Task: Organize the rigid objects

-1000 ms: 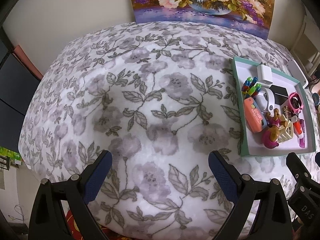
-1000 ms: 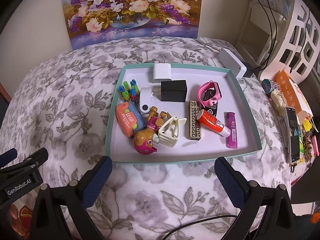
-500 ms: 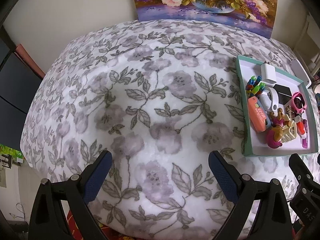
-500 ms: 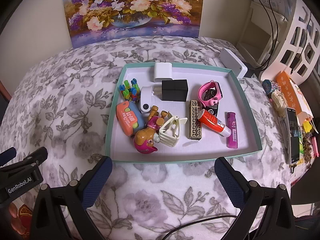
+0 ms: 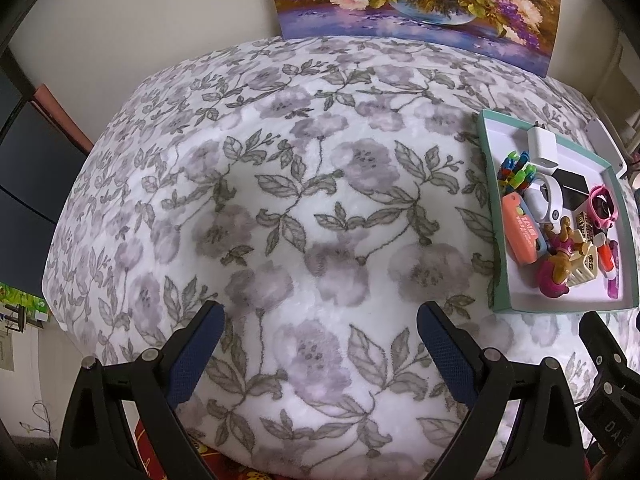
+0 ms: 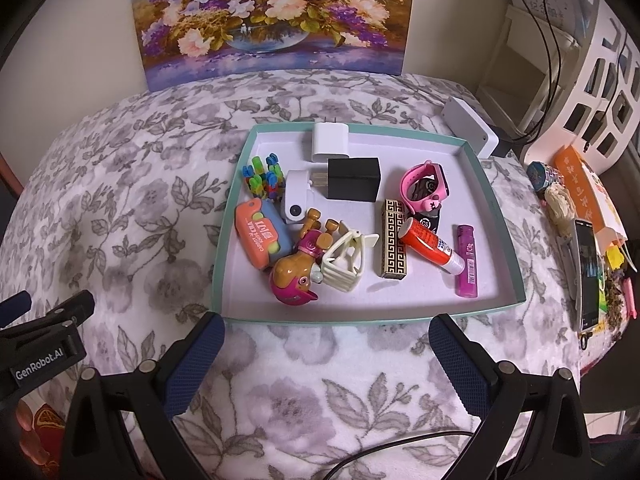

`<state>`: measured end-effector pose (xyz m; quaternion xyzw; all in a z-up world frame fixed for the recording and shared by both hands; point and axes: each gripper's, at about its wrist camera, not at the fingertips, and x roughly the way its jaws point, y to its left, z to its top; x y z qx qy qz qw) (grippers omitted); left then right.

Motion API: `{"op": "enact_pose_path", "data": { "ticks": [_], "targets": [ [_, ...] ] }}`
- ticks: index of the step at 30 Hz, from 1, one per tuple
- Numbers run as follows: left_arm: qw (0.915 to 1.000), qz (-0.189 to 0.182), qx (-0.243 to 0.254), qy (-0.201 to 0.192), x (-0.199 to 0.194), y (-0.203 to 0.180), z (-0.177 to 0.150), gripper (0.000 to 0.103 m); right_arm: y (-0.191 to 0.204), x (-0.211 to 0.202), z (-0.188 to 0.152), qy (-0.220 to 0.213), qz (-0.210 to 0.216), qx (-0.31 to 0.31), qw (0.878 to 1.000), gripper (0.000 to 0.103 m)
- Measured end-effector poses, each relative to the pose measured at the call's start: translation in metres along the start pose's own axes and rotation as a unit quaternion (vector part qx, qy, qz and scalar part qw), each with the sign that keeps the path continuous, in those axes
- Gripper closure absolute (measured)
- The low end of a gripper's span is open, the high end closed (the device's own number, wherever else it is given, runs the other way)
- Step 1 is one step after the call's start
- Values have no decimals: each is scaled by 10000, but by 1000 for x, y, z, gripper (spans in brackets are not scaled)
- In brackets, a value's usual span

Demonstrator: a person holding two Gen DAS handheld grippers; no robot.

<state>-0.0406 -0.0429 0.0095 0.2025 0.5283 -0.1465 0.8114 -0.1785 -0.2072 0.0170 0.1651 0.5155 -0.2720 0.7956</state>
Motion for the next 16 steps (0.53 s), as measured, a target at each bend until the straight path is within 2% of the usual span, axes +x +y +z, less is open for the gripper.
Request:
{"op": "enact_pose_path", "data": {
  "ticks": [16],
  "targets": [
    [10000, -37, -25, -73, -4, -1, 0, 6, 1, 1, -1, 0, 2, -42, 10000, 0]
  ]
}}
